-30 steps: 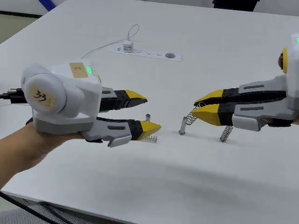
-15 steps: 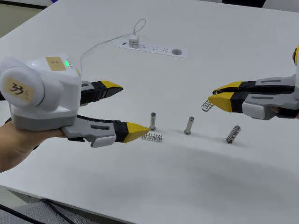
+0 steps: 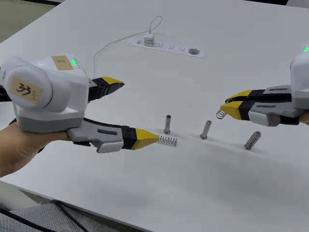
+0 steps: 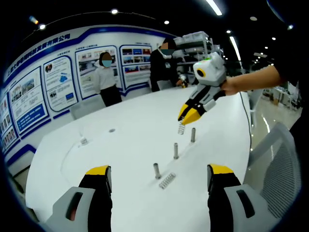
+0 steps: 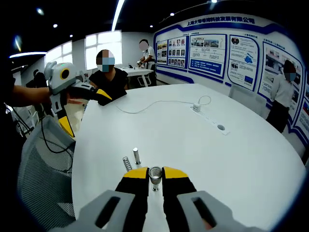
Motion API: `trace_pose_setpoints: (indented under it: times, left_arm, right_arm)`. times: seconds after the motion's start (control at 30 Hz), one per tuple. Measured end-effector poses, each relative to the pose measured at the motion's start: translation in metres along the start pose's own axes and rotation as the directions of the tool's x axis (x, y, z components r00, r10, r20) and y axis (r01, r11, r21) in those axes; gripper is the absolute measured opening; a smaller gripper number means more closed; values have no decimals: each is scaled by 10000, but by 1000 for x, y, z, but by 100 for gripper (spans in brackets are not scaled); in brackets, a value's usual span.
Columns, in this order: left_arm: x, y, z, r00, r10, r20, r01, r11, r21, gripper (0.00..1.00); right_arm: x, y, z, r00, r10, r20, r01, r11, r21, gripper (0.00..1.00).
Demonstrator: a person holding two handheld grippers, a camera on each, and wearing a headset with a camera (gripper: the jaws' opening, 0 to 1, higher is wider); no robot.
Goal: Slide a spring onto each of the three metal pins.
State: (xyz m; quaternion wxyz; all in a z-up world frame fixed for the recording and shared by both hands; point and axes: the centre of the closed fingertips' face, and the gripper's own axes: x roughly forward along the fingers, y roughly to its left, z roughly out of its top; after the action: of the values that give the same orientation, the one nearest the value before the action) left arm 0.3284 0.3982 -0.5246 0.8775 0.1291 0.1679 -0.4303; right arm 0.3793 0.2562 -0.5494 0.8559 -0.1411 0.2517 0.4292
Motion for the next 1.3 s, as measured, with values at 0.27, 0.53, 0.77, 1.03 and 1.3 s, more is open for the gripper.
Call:
trace_pose_setpoints:
  times: [0.27, 0.53, 0.77, 1.03, 1.3]
  left_arm:
    - [-7, 7, -5, 9993, 369, 29, -367, 9984, -437, 85]
    - [-10, 10, -13, 9985, 512, -177, -520, 9973, -510, 86]
    - [-13, 16, -13, 9978, 648, -106, -654, 9951, -746, 89]
    - [-8, 14, -16, 9985, 520, -168, -532, 9954, -796, 89]
    - [-8, 15, -21, 9983, 534, -245, -553, 9948, -850, 89]
  right_arm:
    - [17, -1, -5, 9997, 198, -104, -193, 9987, 475, 11]
    - [24, -1, -9, 9991, 198, -368, -182, 9989, 429, 11]
    - [30, -2, -16, 9973, 214, -707, -169, 9978, 635, 11]
    - [30, -4, -16, 9965, 101, -830, -53, 9983, 581, 11]
    - [29, 0, -20, 9926, 138, -1206, -108, 9996, 258, 11]
